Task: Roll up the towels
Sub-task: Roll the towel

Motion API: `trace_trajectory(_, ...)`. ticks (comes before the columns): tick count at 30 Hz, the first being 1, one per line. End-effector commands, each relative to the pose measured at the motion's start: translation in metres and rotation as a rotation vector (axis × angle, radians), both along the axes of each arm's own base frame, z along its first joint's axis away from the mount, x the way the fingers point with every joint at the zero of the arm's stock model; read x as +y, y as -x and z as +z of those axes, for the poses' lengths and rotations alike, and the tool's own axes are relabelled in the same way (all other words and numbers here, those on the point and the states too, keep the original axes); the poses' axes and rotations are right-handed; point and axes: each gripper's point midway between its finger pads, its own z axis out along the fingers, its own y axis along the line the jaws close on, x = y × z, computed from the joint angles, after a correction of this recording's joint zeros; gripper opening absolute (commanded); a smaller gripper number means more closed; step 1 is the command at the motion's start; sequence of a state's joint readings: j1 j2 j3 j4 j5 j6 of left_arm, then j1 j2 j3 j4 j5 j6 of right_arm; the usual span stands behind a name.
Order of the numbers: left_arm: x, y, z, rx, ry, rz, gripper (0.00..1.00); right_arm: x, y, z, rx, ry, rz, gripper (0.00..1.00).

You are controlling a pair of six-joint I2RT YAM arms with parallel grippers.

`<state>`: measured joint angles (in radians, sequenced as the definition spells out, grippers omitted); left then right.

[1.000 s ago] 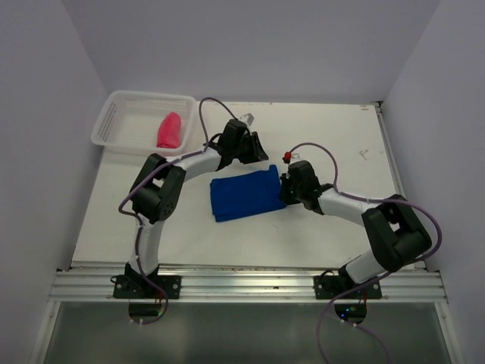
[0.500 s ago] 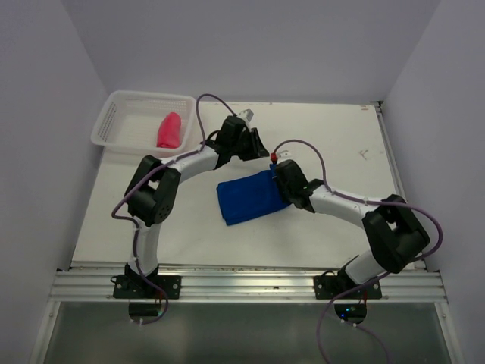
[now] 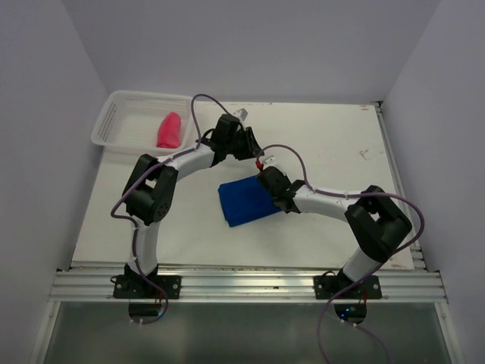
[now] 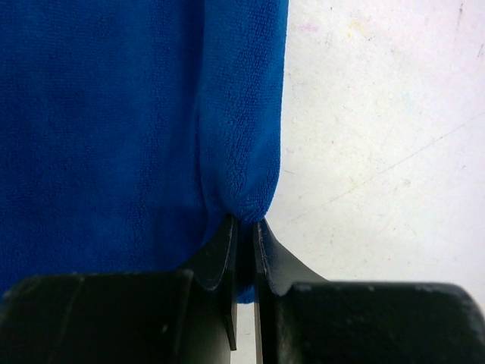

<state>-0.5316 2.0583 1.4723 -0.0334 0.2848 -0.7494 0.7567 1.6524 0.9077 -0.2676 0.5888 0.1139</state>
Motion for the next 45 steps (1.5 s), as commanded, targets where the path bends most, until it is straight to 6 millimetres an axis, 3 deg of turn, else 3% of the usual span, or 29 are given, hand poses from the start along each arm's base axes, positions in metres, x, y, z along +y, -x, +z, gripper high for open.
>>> trace_trajectory(1,0.0,-0.002,0.032,-0.038,0.056,-0.008,0.37,0.0,-0.007,0.014,-0.058,0.088,-0.008,0.0)
trace_trajectory(15,-0.005,-0.003,0.045,-0.034,0.107,-0.051,0.37,0.023,-0.003,0.007,-0.065,0.335,0.098,0.0)
trace_trajectory(30,-0.022,0.024,0.042,-0.014,0.135,-0.189,0.36,0.026,0.004,-0.02,0.015,0.512,0.171,0.0)
trace_trajectory(45,-0.044,0.045,0.032,0.023,0.161,-0.301,0.36,0.032,0.005,-0.036,0.052,0.566,0.198,0.0)
